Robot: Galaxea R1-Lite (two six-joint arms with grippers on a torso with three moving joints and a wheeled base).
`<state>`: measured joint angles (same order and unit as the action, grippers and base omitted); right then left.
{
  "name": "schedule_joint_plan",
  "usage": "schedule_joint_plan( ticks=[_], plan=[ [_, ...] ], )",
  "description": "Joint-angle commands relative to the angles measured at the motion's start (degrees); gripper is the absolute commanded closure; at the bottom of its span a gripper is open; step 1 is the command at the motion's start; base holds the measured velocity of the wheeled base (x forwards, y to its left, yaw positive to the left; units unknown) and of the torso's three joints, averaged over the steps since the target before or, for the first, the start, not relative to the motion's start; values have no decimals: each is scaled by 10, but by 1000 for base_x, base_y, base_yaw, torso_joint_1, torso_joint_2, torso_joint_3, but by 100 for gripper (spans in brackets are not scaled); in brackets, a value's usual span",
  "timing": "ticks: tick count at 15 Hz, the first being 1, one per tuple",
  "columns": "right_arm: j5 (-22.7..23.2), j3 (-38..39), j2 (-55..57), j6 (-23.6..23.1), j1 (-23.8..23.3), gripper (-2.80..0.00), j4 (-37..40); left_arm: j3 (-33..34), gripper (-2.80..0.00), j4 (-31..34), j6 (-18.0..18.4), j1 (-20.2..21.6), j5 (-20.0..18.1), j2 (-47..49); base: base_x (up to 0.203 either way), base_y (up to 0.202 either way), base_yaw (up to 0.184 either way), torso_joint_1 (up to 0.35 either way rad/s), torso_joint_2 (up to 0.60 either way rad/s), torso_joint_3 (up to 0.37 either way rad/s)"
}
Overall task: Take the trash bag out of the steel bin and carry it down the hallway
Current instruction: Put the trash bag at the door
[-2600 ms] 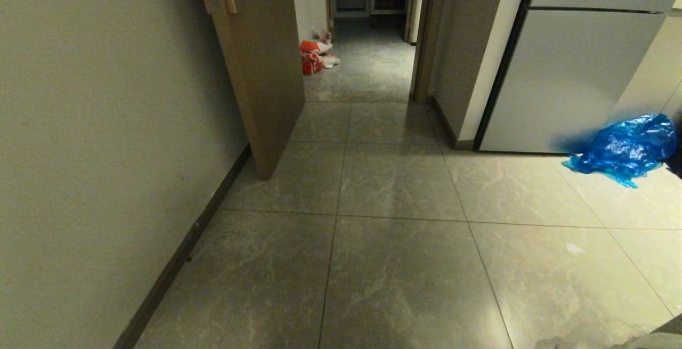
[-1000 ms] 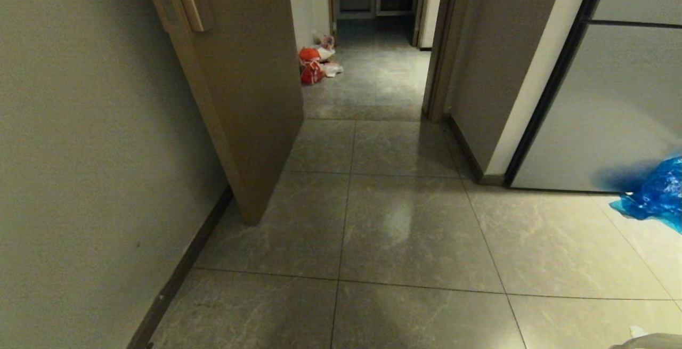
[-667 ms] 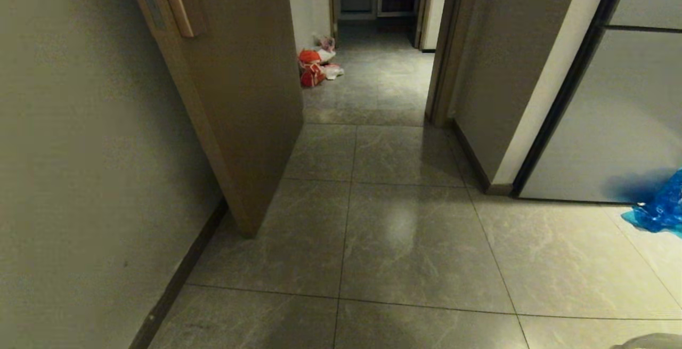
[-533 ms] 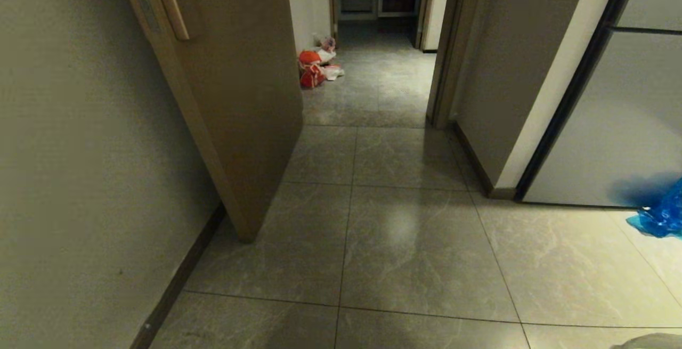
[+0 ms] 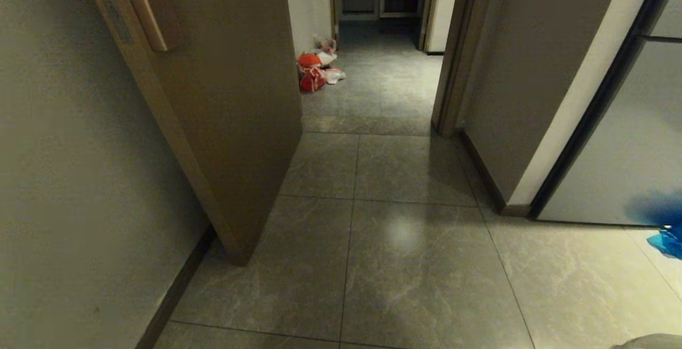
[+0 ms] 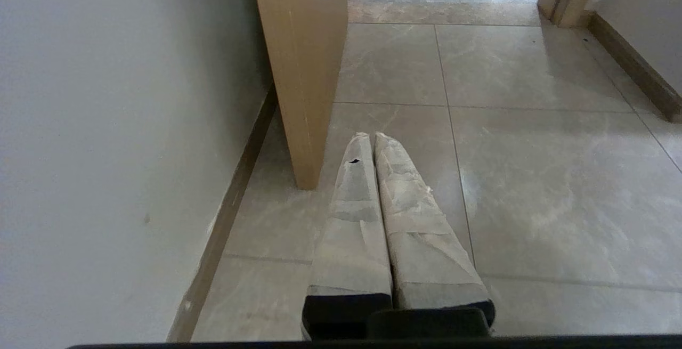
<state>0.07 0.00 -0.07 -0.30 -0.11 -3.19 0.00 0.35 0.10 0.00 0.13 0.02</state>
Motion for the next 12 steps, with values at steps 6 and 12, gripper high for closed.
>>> schedule_joint_plan(
  ticks=[6,12],
  plan=[
    [0,14,0,0,0,0,-1,0,0,0,0,0,0,1,193,0,1,3,4,5],
    [0,14,0,0,0,0,-1,0,0,0,0,0,0,1,192,0,0,2,1,2]
  ],
)
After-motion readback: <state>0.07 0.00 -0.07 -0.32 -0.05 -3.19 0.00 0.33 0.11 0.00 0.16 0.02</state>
